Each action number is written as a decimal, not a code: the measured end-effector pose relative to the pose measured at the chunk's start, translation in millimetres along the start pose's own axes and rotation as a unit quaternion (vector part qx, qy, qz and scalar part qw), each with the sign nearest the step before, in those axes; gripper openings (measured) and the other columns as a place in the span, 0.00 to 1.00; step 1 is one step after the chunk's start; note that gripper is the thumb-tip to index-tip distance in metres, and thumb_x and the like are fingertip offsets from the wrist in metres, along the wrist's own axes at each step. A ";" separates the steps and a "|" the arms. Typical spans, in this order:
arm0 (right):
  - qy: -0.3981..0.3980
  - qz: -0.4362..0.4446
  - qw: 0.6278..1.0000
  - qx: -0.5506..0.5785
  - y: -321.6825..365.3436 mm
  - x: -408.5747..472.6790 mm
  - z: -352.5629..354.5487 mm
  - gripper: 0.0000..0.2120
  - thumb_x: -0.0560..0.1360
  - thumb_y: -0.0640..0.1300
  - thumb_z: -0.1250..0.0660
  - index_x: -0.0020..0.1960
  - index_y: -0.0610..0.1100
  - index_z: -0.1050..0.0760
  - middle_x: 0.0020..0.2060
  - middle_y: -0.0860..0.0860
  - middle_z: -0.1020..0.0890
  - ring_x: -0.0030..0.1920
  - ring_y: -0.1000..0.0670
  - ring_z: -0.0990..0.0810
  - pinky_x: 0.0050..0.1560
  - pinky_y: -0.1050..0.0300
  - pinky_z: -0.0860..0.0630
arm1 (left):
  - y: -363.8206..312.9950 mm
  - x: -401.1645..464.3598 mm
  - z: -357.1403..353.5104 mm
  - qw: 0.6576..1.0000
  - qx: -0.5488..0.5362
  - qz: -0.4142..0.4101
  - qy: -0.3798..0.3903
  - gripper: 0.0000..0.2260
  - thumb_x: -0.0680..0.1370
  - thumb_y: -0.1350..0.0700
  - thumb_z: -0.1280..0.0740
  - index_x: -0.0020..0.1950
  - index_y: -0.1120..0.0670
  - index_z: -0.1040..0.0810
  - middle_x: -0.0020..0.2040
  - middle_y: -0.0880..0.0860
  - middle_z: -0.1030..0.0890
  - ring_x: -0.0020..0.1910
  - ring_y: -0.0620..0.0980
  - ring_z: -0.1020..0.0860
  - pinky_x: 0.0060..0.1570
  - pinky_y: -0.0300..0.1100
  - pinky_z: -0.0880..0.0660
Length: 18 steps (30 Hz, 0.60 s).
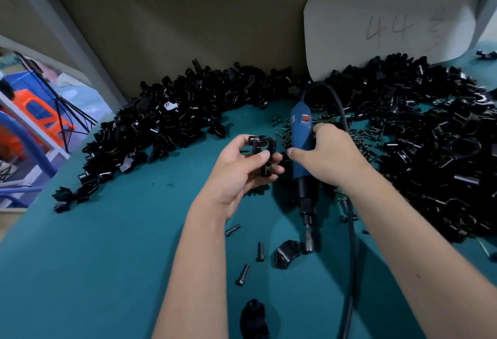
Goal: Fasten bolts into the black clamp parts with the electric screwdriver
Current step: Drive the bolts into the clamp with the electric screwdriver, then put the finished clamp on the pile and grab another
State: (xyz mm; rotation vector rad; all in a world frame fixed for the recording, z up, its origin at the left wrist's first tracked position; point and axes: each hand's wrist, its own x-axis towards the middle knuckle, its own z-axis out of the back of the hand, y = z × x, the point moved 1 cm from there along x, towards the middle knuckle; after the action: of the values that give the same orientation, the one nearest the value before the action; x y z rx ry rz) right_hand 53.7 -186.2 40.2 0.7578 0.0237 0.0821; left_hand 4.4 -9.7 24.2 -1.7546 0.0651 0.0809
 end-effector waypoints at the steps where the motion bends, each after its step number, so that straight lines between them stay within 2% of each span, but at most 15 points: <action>1: -0.017 0.030 0.999 -0.025 3.8 0.5 4.4 0.17 0.78 0.51 0.27 0.59 0.40 0.22 0.48 0.46 0.19 0.47 0.44 0.19 0.42 0.53 0.25 | -0.9 1.5 -4.2 0.999 0.021 -0.025 -0.016 0.06 0.83 0.66 0.35 0.59 0.58 0.26 0.49 0.60 0.13 0.42 0.55 0.15 0.42 0.43 0.18; 3: -0.081 0.103 0.991 -0.028 13.9 -0.6 17.0 0.17 0.79 0.51 0.29 0.64 0.44 0.21 0.52 0.49 0.20 0.52 0.46 0.20 0.52 0.55 0.25 | -2.8 4.5 -15.4 0.995 0.043 -0.082 -0.045 0.06 0.82 0.66 0.33 0.55 0.56 0.25 0.47 0.58 0.13 0.40 0.54 0.15 0.40 0.44 0.19; 4: -0.085 0.131 0.988 -0.009 17.6 -2.1 23.6 0.16 0.80 0.53 0.30 0.65 0.47 0.20 0.51 0.51 0.19 0.52 0.48 0.20 0.55 0.55 0.24 | -4.1 5.7 -22.4 0.990 0.056 -0.115 -0.056 0.07 0.82 0.65 0.32 0.54 0.54 0.24 0.46 0.57 0.13 0.40 0.55 0.15 0.41 0.45 0.18; 6: -0.020 0.151 0.986 0.066 23.5 -6.0 33.1 0.15 0.79 0.58 0.30 0.62 0.53 0.19 0.47 0.54 0.17 0.48 0.52 0.18 0.55 0.53 0.20 | -8.2 7.5 -34.4 0.969 0.123 -0.189 -0.104 0.12 0.78 0.63 0.28 0.51 0.45 0.21 0.47 0.53 0.14 0.42 0.55 0.16 0.43 0.50 0.17; 8: 0.021 0.151 0.983 0.104 19.6 -9.6 43.5 0.14 0.77 0.57 0.26 0.60 0.52 0.17 0.45 0.52 0.16 0.48 0.50 0.16 0.55 0.47 0.18 | -11.4 8.0 -51.0 0.929 0.222 -0.252 -0.154 0.16 0.73 0.60 0.27 0.47 0.38 0.20 0.48 0.50 0.17 0.45 0.51 0.18 0.48 0.52 0.17; 10: 0.002 0.161 0.980 0.115 9.6 -12.5 61.6 0.12 0.76 0.51 0.24 0.56 0.48 0.16 0.46 0.48 0.15 0.49 0.47 0.15 0.57 0.43 0.19 | -10.8 6.7 -74.8 0.906 0.271 -0.283 -0.161 0.15 0.71 0.62 0.27 0.49 0.42 0.18 0.49 0.51 0.18 0.48 0.48 0.18 0.51 0.47 0.18; 12: -0.012 0.148 0.982 0.117 -3.0 -16.5 84.6 0.10 0.75 0.48 0.22 0.54 0.47 0.15 0.46 0.47 0.14 0.49 0.46 0.14 0.57 0.43 0.19 | -8.8 7.0 -100.4 0.913 0.252 -0.284 -0.151 0.13 0.72 0.64 0.25 0.49 0.47 0.17 0.48 0.50 0.16 0.46 0.47 0.17 0.49 0.44 0.18; 14: -0.034 0.130 0.988 0.070 -18.9 -22.4 112.7 0.09 0.74 0.50 0.22 0.52 0.48 0.15 0.43 0.50 0.14 0.45 0.50 0.15 0.52 0.49 0.18 | -10.3 6.5 -130.6 0.925 0.227 -0.281 -0.121 0.11 0.73 0.61 0.23 0.49 0.46 0.18 0.44 0.45 0.16 0.43 0.44 0.17 0.44 0.40 0.19; 15: -0.055 0.117 0.991 0.031 -27.2 -26.5 128.7 0.10 0.73 0.53 0.22 0.50 0.50 0.15 0.41 0.52 0.15 0.43 0.53 0.16 0.46 0.55 0.20 | -11.5 6.4 -147.0 0.927 0.229 -0.282 -0.097 0.10 0.73 0.59 0.23 0.49 0.45 0.18 0.42 0.43 0.16 0.42 0.41 0.17 0.43 0.37 0.21; 16: -0.079 0.100 0.992 -0.009 -35.3 -30.0 144.3 0.11 0.71 0.56 0.21 0.49 0.51 0.15 0.39 0.53 0.16 0.40 0.55 0.18 0.40 0.60 0.24 | -12.8 6.4 -163.0 0.926 0.241 -0.283 -0.069 0.09 0.73 0.57 0.23 0.49 0.46 0.18 0.41 0.42 0.16 0.42 0.39 0.18 0.42 0.35 0.22; 18: -0.134 0.055 0.987 -0.064 -52.9 -37.4 179.3 0.12 0.68 0.57 0.20 0.47 0.53 0.17 0.37 0.55 0.18 0.40 0.56 0.20 0.34 0.65 0.31 | -14.1 6.8 -197.5 0.919 0.275 -0.283 -0.007 0.08 0.74 0.53 0.24 0.51 0.47 0.18 0.42 0.41 0.16 0.45 0.38 0.19 0.45 0.37 0.21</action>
State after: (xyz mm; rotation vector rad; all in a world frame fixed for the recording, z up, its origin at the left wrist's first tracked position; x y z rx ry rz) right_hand 29.0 -350.4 133.7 0.6365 -0.2779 0.0856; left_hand 16.0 -201.2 73.6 -1.1523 -0.3977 -0.3215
